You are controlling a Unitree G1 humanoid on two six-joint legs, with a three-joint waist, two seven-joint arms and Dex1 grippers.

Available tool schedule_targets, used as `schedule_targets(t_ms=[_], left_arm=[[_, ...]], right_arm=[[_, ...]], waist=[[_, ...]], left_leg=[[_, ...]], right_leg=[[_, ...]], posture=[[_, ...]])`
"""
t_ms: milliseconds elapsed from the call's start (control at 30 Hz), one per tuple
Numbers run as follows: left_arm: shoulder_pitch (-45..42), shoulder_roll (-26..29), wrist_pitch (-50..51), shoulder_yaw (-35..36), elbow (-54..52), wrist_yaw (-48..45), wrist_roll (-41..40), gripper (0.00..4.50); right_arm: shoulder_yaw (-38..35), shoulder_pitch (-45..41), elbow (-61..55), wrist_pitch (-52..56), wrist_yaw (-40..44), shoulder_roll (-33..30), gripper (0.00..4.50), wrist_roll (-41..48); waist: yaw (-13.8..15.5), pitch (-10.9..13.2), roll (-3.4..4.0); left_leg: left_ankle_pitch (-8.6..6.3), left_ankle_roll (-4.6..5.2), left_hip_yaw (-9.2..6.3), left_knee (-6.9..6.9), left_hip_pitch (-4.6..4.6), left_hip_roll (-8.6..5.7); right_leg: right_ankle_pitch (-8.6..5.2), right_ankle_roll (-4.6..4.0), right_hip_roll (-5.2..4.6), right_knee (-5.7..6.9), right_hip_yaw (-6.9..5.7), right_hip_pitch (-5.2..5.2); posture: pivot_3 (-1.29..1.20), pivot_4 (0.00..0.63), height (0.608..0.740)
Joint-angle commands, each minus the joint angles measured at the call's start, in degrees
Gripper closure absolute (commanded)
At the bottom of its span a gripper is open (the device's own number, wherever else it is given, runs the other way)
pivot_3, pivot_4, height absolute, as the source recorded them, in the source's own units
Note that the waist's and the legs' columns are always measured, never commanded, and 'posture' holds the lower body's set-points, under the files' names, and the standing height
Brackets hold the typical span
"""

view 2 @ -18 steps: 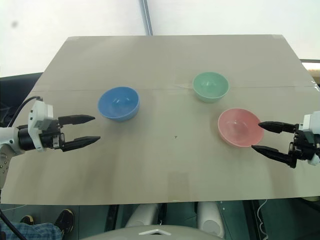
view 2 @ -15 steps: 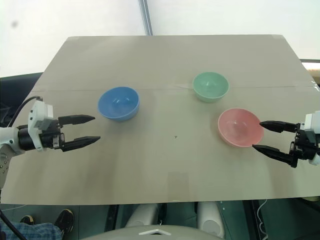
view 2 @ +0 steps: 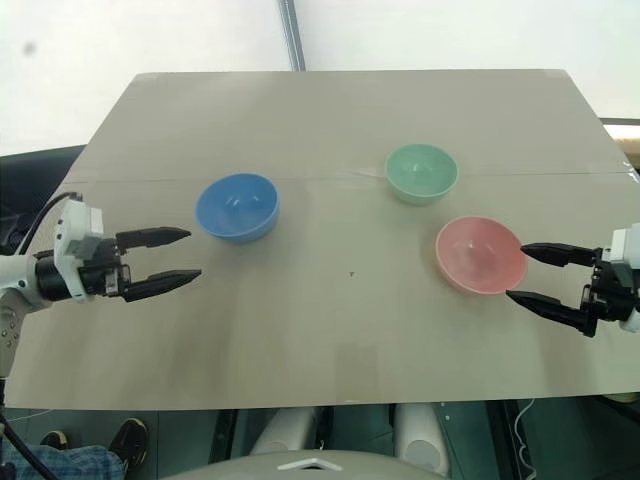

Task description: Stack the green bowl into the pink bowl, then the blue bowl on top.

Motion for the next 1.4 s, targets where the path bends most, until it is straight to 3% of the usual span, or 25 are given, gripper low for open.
schedule_targets(t_ms=[33, 267, 400, 567, 800, 1233, 1333, 1367, 1400], left_arm=[[-1.0, 0.1, -1.4, 2.1, -0.1, -0.4, -1.1, 0.41], [-2.4, -0.7, -0.9, 2.5, 0.1, -0.2, -2.6, 0.41], [-3.6, -1.0, 0.1, 2.8, -0.3, 0.1, -3.9, 0.41], [-3.7, -1.2, 0.3, 2.5, -1.2, 0.2, -4.4, 0.41], [-4.7, -1.9, 1.3, 2.9, -3.1, 0.5, -7.0, 0.41], [0.4, -0.8, 3.9, 4.3, -9.4, -7.2, -13.1, 0.41], [0.1, -0.8, 3.3, 3.9, -8.9, -7.6, -12.2, 0.38], [-0.2, -0.9, 3.0, 3.7, -8.6, -7.6, -11.8, 0.38], [-0.5, -1.0, 2.7, 3.5, -8.2, -7.7, -11.5, 0.38]], right_arm=[[-1.7, -0.4, 0.0, -1.3, 0.3, -0.1, 0.41, 0.1], [-0.3, -0.8, -3.8, 0.2, -1.7, -0.5, 0.41, 0.2], [4.4, -4.9, -12.4, 5.9, -8.3, -0.5, 0.41, 1.6], [11.1, -3.8, -18.7, 10.3, -11.8, -1.9, 0.41, -2.1], [22.9, -8.5, -15.7, 15.6, -22.8, -1.0, 0.41, -13.7], [29.3, -12.5, -9.5, 20.0, -26.8, -2.9, 0.41, -23.2], [29.6, -12.7, -9.1, 19.9, -26.8, -2.5, 1.24, -23.9], [29.7, -12.7, -9.2, 19.8, -26.6, -2.5, 1.88, -24.1], [29.7, -12.6, -9.3, 19.7, -26.6, -2.5, 2.18, -24.3]], waist=[[0.0, 0.0, 0.00], [0.0, 0.0, 0.00], [-0.3, 0.0, 0.02], [0.1, 0.0, 0.01], [-0.1, 0.0, -0.01], [-0.1, 0.0, -0.03], [-0.1, -0.1, -0.06], [-0.1, -0.1, -0.06], [-0.1, -0.1, -0.07]], left_leg=[[0.00, 0.00, 0.00, 0.00, 0.00, 0.00], [0.00, 0.00, 0.00, 0.00, 0.00, 0.00], [0.00, 0.00, 0.01, 0.00, 0.02, 0.02], [0.00, 0.00, -0.05, -0.01, -0.06, 0.01], [0.00, 0.00, -0.09, -0.02, -0.13, -0.02], [0.00, 0.00, -0.05, -0.13, -0.09, -0.01], [0.00, 0.00, -0.08, -0.12, 0.00, -0.01], [0.00, 0.00, -0.08, -0.12, 0.06, -0.01], [0.00, 0.00, -0.08, -0.12, 0.07, 0.00]], right_leg=[[0.00, 0.00, 0.00, 0.00, 0.00, 0.00], [0.00, 0.00, 0.00, 0.00, 0.00, 0.00], [0.00, 0.00, 0.01, 0.04, 0.01, -0.01], [0.00, 0.00, 0.01, -0.07, -0.06, -0.01], [0.01, 0.01, 0.00, -0.23, -0.11, 0.00], [0.01, 0.01, 0.01, -0.32, -0.10, 0.02], [0.02, 0.01, 0.03, -0.32, -0.13, 0.13], [0.02, 0.01, 0.03, -0.34, -0.13, 0.20], [0.02, 0.01, 0.03, -0.34, -0.13, 0.21]], posture=[[0.00, 0.150, 0.740], [0.00, 0.150, 0.740], [0.00, 0.150, 0.740], [0.00, 0.150, 0.740], [0.00, 0.150, 0.740], [0.00, 0.150, 0.740], [0.00, 0.150, 0.740], [0.00, 0.150, 0.740], [0.00, 0.150, 0.740]])
